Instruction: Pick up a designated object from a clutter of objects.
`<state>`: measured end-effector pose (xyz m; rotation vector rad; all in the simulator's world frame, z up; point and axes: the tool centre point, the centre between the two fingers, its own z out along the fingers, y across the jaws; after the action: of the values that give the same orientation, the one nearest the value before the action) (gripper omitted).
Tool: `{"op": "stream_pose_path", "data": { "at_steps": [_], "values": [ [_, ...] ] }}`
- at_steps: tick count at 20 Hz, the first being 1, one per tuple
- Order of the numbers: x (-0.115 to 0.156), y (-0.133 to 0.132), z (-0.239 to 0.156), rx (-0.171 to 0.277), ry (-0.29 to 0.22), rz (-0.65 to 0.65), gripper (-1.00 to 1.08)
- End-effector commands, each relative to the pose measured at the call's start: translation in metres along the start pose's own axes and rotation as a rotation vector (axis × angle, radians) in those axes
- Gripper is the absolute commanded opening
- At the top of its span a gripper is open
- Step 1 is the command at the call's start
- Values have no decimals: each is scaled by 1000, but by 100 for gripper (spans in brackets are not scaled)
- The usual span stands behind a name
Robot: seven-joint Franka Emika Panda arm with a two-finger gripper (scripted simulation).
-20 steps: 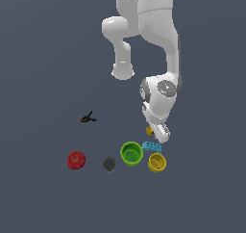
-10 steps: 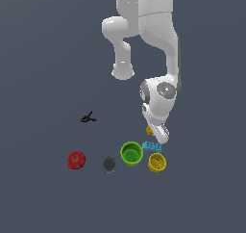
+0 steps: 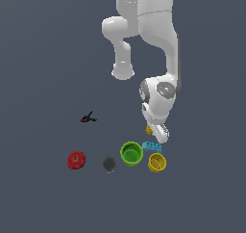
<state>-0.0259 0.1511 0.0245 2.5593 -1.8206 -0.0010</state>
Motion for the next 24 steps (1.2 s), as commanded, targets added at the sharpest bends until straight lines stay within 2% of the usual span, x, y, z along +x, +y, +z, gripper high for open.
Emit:
{"op": "stream_pose_path", "data": {
  "at_steps": [1,11,24],
  "values": [
    [2,2,-5,1,0,0,-100],
    [25,21,-48,1,0,0,-100],
    [76,67,-150,2,-2,1,-100]
  ]
}}
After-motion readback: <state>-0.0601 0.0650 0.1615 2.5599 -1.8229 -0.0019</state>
